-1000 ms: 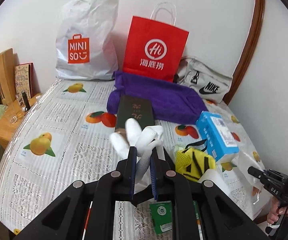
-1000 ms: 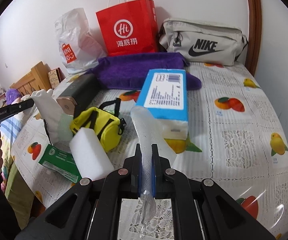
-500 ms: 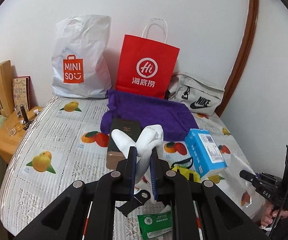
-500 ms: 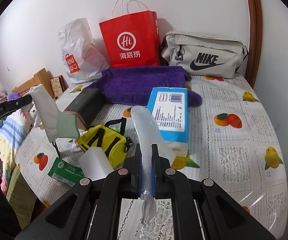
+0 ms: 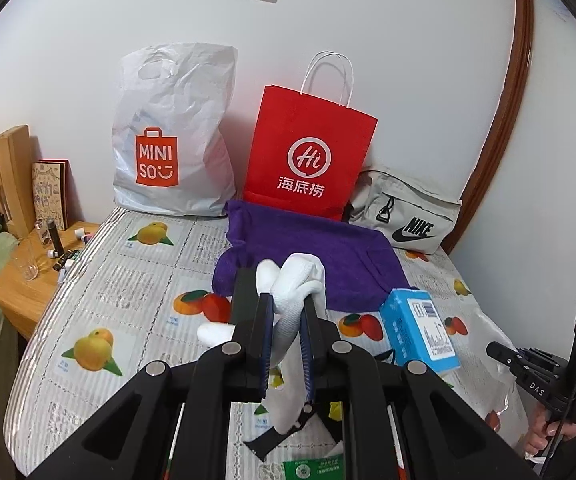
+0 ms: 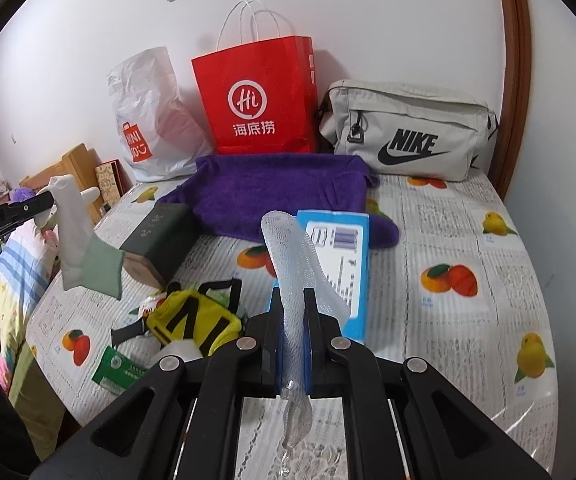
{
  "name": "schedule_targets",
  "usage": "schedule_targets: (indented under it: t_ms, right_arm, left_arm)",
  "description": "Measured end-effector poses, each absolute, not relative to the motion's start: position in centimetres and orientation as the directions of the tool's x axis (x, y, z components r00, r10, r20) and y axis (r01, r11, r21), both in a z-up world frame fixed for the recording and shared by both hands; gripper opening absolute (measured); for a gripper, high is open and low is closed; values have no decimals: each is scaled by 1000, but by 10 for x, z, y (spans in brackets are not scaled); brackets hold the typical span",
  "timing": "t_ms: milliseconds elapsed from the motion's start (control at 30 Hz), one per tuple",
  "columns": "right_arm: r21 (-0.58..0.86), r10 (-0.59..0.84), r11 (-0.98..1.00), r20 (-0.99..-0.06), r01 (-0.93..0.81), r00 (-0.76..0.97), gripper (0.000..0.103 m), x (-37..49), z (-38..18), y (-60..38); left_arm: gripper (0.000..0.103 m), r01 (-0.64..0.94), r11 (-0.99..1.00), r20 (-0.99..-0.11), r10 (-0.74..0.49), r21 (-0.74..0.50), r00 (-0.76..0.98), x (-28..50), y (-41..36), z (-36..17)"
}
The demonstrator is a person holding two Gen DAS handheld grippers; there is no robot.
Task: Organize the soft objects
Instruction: 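Carry the glove and mesh bag in both grippers toward the purple towel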
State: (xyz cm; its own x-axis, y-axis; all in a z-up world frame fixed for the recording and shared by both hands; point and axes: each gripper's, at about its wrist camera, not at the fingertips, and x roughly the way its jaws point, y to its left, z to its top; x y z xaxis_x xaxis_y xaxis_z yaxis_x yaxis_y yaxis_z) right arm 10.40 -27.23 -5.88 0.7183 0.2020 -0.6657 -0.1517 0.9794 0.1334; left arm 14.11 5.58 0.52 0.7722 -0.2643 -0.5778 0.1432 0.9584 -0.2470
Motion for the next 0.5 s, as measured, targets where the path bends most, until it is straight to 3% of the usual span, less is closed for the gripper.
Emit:
schedule_targets:
  t_ms: [500]
  right_arm:
    - [105,206,977,-661,-183,721,7,170,-46,-263]
  left_arm:
    - [13,143,962,-584,-256,-234,771,198,49,22]
